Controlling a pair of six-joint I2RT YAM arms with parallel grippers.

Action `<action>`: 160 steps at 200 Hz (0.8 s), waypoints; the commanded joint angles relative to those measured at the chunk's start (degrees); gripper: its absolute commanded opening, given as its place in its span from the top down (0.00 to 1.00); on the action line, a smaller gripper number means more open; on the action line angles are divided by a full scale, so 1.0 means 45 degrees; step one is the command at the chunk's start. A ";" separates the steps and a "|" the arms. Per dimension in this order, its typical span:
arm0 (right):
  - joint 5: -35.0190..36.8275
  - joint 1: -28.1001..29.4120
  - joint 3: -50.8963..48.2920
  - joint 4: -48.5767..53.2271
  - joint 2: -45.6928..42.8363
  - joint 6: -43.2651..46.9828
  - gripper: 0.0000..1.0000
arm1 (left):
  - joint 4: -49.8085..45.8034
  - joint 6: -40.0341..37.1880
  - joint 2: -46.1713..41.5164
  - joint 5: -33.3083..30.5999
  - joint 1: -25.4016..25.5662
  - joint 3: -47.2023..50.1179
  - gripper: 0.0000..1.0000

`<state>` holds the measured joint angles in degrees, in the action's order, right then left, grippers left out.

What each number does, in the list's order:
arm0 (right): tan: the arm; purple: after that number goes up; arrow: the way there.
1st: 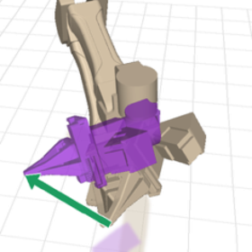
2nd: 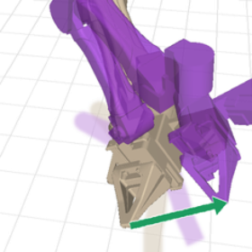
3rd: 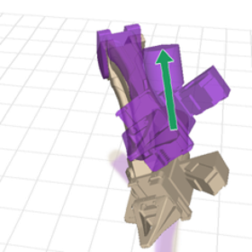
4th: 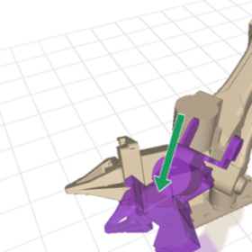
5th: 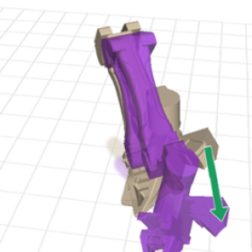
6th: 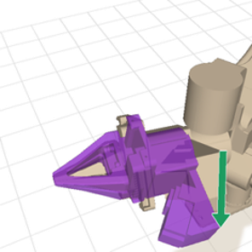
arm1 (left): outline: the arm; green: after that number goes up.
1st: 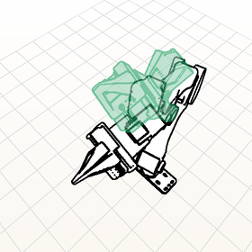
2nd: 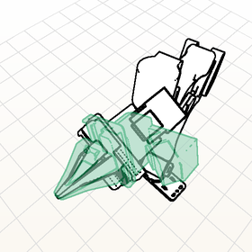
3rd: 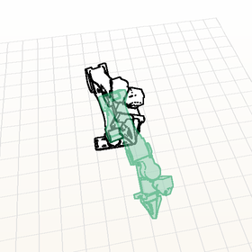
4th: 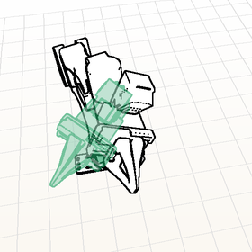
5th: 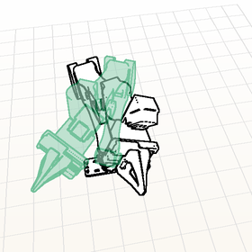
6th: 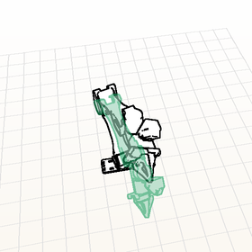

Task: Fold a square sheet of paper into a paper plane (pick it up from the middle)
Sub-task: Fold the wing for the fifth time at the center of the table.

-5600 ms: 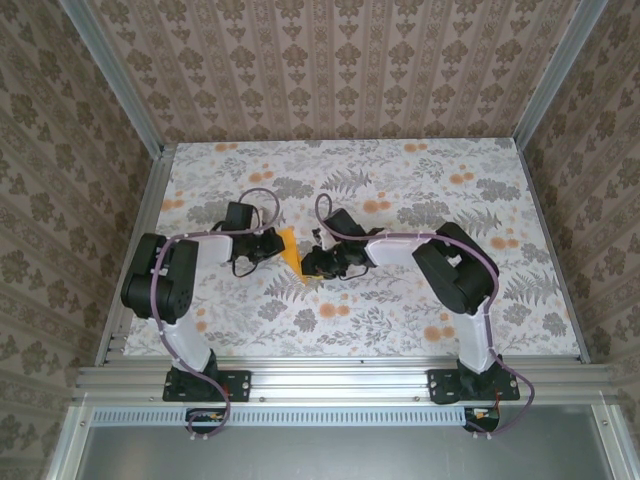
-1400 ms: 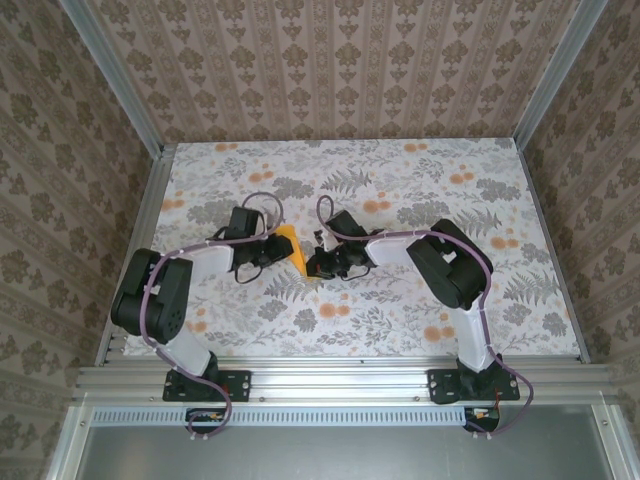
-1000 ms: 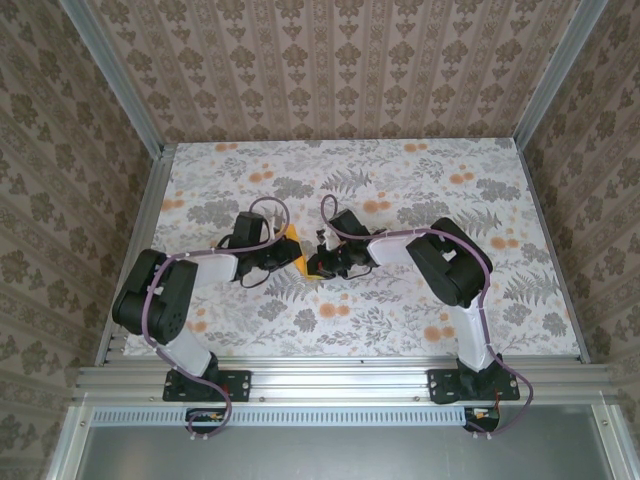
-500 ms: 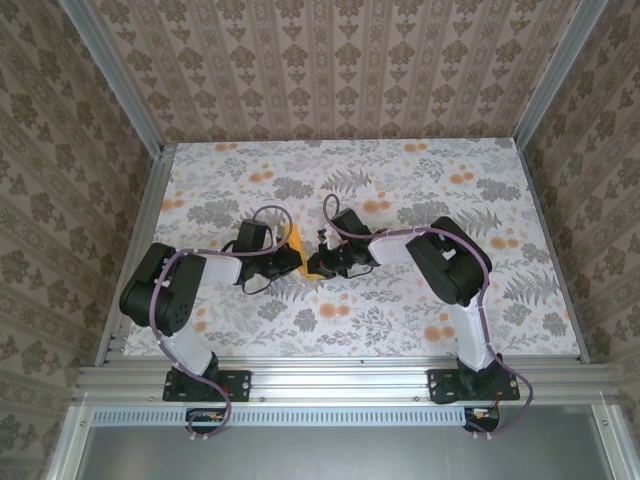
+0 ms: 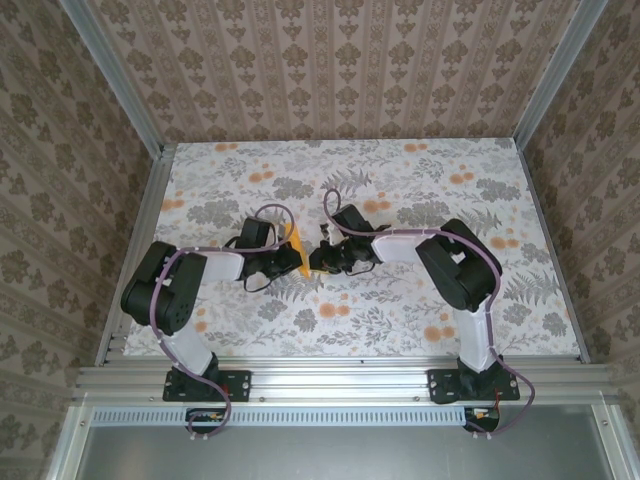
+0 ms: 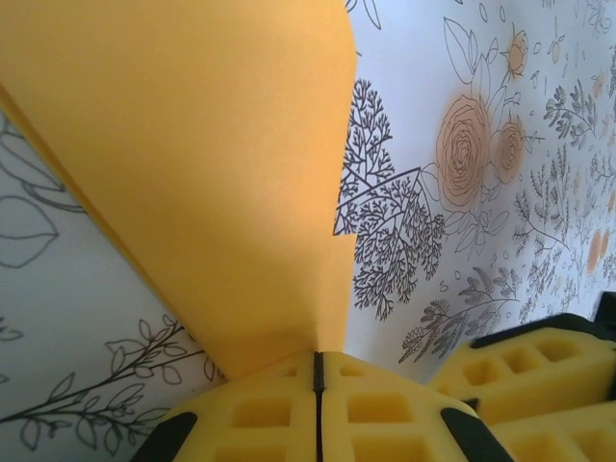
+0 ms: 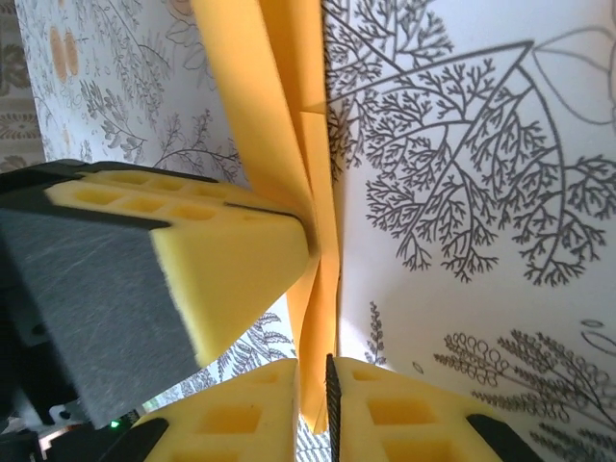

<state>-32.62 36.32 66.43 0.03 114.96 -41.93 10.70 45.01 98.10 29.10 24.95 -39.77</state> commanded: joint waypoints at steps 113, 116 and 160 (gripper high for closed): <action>0.0479 0.0660 0.1000 0.1222 0.0722 0.0314 0.90 | -0.1441 -0.0081 0.0616 -0.0745 0.0081 -0.0166 0.93; 0.0514 0.0653 0.1013 0.1267 0.0723 0.0331 0.90 | -0.1482 -0.0072 0.0620 -0.0762 0.0086 -0.0184 0.93; 0.1056 0.0648 0.0998 0.1798 0.0763 0.0507 0.90 | -0.1703 -0.0188 0.0621 -0.0903 0.0082 -0.0282 0.93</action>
<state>-30.09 39.27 69.78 4.67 117.16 -40.62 8.78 45.04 98.54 28.60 25.06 -41.15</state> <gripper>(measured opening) 0.102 0.069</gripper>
